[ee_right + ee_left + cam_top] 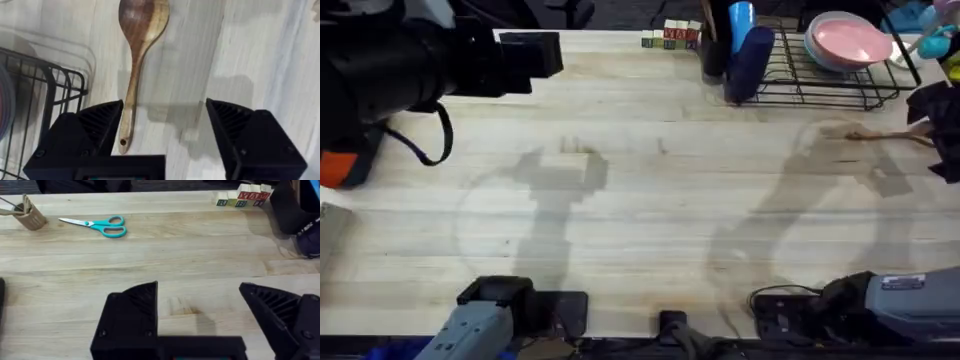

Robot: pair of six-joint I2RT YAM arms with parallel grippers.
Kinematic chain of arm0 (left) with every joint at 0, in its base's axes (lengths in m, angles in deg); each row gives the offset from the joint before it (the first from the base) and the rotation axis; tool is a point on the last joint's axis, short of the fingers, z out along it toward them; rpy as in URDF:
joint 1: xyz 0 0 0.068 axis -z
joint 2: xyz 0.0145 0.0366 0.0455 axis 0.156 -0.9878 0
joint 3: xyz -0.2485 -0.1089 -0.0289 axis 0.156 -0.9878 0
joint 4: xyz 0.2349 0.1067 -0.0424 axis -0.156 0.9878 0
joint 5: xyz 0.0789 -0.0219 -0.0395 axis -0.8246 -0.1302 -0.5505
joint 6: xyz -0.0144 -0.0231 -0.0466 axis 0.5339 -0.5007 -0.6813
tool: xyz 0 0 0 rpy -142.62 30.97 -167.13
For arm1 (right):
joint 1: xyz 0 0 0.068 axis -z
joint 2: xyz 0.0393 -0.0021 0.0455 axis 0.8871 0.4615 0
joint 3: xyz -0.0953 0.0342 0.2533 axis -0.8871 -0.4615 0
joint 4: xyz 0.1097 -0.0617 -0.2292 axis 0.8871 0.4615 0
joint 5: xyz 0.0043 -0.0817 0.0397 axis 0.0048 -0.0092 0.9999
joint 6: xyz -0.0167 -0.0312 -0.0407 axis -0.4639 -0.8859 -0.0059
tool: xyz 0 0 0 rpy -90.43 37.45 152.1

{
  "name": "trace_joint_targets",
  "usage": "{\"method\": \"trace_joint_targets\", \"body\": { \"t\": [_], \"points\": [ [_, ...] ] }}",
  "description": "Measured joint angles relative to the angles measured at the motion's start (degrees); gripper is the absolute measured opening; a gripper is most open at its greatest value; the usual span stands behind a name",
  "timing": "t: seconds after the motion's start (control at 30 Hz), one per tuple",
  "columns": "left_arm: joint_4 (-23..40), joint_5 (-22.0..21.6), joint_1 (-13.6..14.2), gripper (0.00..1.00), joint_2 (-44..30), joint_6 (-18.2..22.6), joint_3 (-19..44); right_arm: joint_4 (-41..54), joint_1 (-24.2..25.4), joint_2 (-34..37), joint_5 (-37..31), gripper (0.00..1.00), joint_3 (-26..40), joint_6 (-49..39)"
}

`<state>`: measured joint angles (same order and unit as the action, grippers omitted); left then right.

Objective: Pick up the spoon on the table one by one and put them onto the rack

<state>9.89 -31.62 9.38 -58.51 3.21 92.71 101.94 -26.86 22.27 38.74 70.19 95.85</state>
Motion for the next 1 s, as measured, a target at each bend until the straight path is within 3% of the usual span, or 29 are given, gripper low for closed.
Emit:
{"method": "trace_joint_targets", "body": {
  "t": [0.33,1.0],
  "points": [
    [0.0,0.0,0.0,0.994,0.0,0.0,0.0,-6.9,0.7,2.4,4.7,0.996,0.0,0.2],
    [0.0,0.0,0.0,0.994,0.0,0.0,0.0,-10.9,0.7,8.4,5.1,0.996,0.0,0.2]
  ]
}}
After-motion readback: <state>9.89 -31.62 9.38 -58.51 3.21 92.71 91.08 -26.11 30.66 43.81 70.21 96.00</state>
